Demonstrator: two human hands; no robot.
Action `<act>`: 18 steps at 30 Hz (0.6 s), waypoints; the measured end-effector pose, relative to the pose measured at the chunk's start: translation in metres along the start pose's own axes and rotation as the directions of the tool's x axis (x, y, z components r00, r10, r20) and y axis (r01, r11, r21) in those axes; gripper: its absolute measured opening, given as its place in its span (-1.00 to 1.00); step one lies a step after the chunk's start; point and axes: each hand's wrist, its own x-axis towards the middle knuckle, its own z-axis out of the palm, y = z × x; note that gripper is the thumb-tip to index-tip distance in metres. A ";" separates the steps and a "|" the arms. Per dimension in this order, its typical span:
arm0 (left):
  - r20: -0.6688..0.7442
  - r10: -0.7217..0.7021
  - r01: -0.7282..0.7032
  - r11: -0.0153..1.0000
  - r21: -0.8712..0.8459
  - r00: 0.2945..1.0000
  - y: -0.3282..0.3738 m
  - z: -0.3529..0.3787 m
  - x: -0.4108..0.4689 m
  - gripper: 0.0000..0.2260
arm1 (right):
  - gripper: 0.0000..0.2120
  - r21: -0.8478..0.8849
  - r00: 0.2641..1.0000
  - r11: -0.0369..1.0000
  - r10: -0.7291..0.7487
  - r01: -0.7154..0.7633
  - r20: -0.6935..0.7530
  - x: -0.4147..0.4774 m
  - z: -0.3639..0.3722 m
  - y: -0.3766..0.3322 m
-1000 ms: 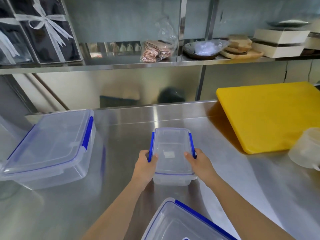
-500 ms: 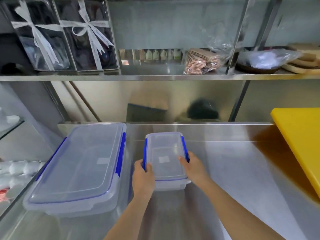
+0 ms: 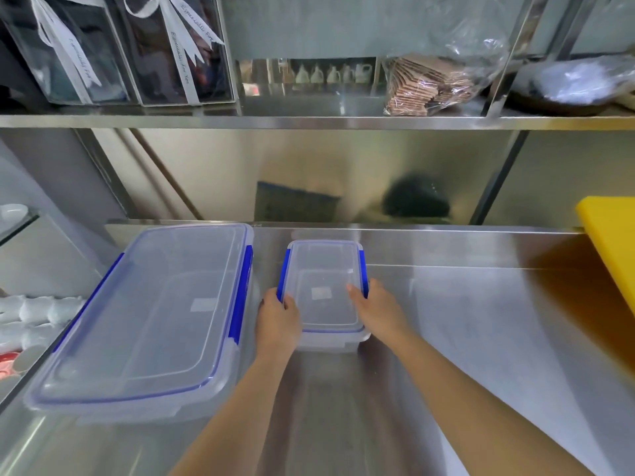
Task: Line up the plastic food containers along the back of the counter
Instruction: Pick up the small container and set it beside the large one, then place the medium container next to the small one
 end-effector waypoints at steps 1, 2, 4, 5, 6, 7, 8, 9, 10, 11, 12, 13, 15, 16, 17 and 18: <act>0.022 0.007 -0.009 0.998 0.067 1.000 0.002 -0.004 -0.002 -0.70 | -0.60 -0.014 1.000 1.000 -0.006 0.006 -0.004 -0.003 -0.004 -0.002; 0.026 0.027 -0.030 0.992 0.122 0.999 0.005 -0.008 -0.006 -0.63 | -0.60 -0.031 1.000 0.999 -0.019 0.018 -0.010 -0.007 -0.008 -0.003; 0.009 0.102 -0.102 0.981 0.162 0.995 0.012 -0.015 -0.020 -0.55 | -0.60 -0.054 0.999 0.997 -0.048 0.047 -0.011 -0.019 -0.018 -0.004; 0.006 0.148 -0.147 0.977 0.154 0.989 0.016 -0.019 -0.030 -0.54 | -0.57 -0.055 0.998 0.997 -0.058 0.057 -0.005 -0.026 -0.024 -0.003; 0.010 0.196 -0.195 0.970 0.145 0.981 0.021 -0.023 -0.042 -0.54 | -0.49 -0.052 0.998 0.997 -0.064 0.064 -0.001 -0.034 -0.030 -0.002; 0.020 0.238 -0.238 0.960 0.146 0.971 0.024 -0.026 -0.054 -0.54 | -0.40 -0.046 0.998 0.997 -0.066 0.066 0.004 -0.043 -0.037 0.001; 0.037 0.268 -0.270 0.951 0.153 0.963 0.026 -0.029 -0.067 -0.53 | -0.32 -0.039 0.998 0.997 -0.069 0.070 0.010 -0.052 -0.043 0.005; 0.065 0.282 -0.289 0.944 0.157 0.957 0.027 -0.031 -0.081 -0.50 | -0.28 -0.036 0.997 0.996 -0.076 0.077 0.018 -0.063 -0.049 0.008; 0.107 0.285 -0.299 0.941 0.160 0.953 0.027 -0.033 -0.094 -0.47 | -0.26 -0.039 0.996 0.995 -0.087 0.088 0.024 -0.074 -0.055 0.013; 0.159 0.279 -0.303 0.940 0.158 0.947 0.025 -0.034 -0.109 -0.45 | -0.25 -0.042 0.995 0.995 -0.094 0.095 0.034 -0.086 -0.061 0.018; 0.210 0.270 -0.303 0.942 0.146 0.940 0.022 -0.035 -0.122 -0.44 | -0.26 -0.038 0.994 0.994 -0.099 0.101 0.048 -0.099 -0.066 0.024; 0.254 0.265 -0.304 0.944 0.129 0.930 0.018 -0.036 -0.136 -0.43 | -0.28 -0.029 0.993 0.994 -0.101 0.103 0.066 -0.112 -0.072 0.030; 0.329 0.260 -0.312 0.943 0.114 0.908 0.011 -0.038 -0.161 -0.42 | -0.29 -0.008 0.988 0.995 -0.094 0.095 0.119 -0.140 -0.082 0.043; 0.364 0.251 -0.313 0.942 0.120 0.897 0.007 -0.039 -0.173 -0.40 | -0.28 -0.001 0.984 0.996 -0.090 0.091 0.157 -0.152 -0.086 0.049; 0.402 0.233 -0.308 0.942 0.132 0.886 0.003 -0.039 -0.184 -0.38 | -0.28 0.001 0.977 0.996 -0.086 0.087 0.195 -0.164 -0.090 0.056; 0.442 0.214 -0.305 0.941 0.146 0.871 0.000 -0.039 -0.195 -0.37 | -0.28 0.000 0.970 0.996 -0.083 0.085 0.230 -0.175 -0.094 0.063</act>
